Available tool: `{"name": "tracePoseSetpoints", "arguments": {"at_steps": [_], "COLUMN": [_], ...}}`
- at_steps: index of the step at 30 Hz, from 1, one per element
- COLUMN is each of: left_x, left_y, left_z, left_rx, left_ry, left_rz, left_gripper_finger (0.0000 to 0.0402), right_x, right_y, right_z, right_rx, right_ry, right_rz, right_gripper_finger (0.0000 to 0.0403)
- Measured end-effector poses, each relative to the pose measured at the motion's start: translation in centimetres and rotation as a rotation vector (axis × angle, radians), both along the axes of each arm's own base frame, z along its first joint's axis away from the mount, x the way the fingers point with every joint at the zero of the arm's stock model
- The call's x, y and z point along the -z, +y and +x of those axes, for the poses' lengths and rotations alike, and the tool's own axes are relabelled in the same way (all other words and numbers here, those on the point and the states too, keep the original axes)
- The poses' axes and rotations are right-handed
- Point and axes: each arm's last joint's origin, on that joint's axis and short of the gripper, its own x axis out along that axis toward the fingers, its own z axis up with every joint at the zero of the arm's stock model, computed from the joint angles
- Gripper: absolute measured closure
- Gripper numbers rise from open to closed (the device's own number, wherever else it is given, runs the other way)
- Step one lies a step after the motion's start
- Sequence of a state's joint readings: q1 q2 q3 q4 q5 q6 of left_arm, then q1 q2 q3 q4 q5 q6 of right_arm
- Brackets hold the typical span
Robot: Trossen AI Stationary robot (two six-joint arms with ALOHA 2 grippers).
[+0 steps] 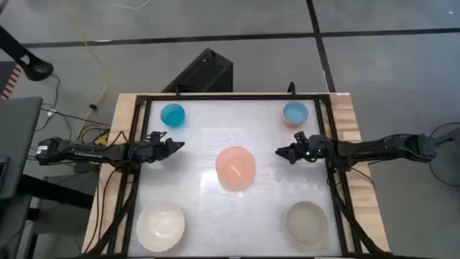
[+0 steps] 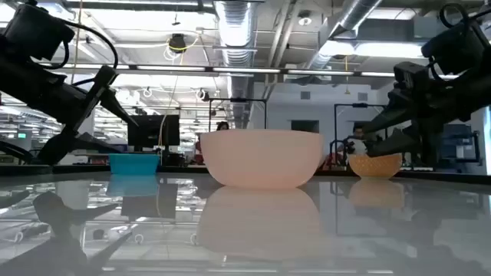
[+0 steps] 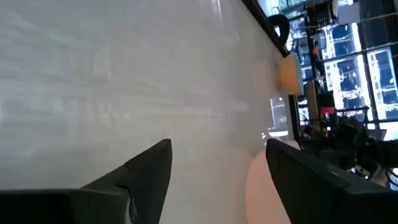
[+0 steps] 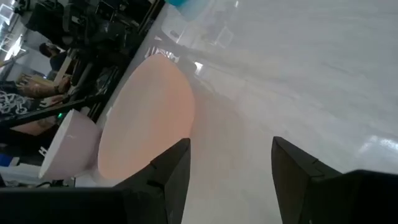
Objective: Nest bowls inside each other
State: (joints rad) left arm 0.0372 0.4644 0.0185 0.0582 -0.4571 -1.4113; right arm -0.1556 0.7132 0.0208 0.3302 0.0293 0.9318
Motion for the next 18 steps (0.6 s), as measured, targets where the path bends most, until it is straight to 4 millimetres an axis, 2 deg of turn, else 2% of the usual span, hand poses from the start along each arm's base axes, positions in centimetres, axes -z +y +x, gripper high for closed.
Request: {"name": "tracePoseSetpoints", "arguments": {"at_steps": [4,7,12,15,18], "left_x": [-0.1,-1.0,-4.6,-7.4,-10.3], "left_y": [0.2,0.3,0.3,0.2,0.0], "left_z": [-0.1,0.2,0.5,0.3,0.1], "left_rx": [-0.062,-0.045,-0.029,-0.012,0.021], "left_ry": [0.001,-0.033,-0.268,-0.392,-0.409], "left_rz": [0.033,0.151,0.417,0.559,0.664], "left_gripper_finger": [0.0152,0.0152,0.0152,0.0152,0.0152], "right_x": [-0.4,-2.3,-6.4,-8.7,-11.2], "right_y": [-0.3,-0.5,-0.3,-0.3,0.1], "right_z": [0.1,0.5,0.3,0.7,1.9], "right_rx": [0.07,0.037,0.009,-0.036,-0.173], "right_ry": [-0.044,-0.234,-0.617,-0.699,-0.664], "right_rz": [-0.011,-0.092,-0.229,-0.249,-0.254], "right_gripper_finger": [0.0212,0.0212,0.0212,0.0212,0.0212]}}
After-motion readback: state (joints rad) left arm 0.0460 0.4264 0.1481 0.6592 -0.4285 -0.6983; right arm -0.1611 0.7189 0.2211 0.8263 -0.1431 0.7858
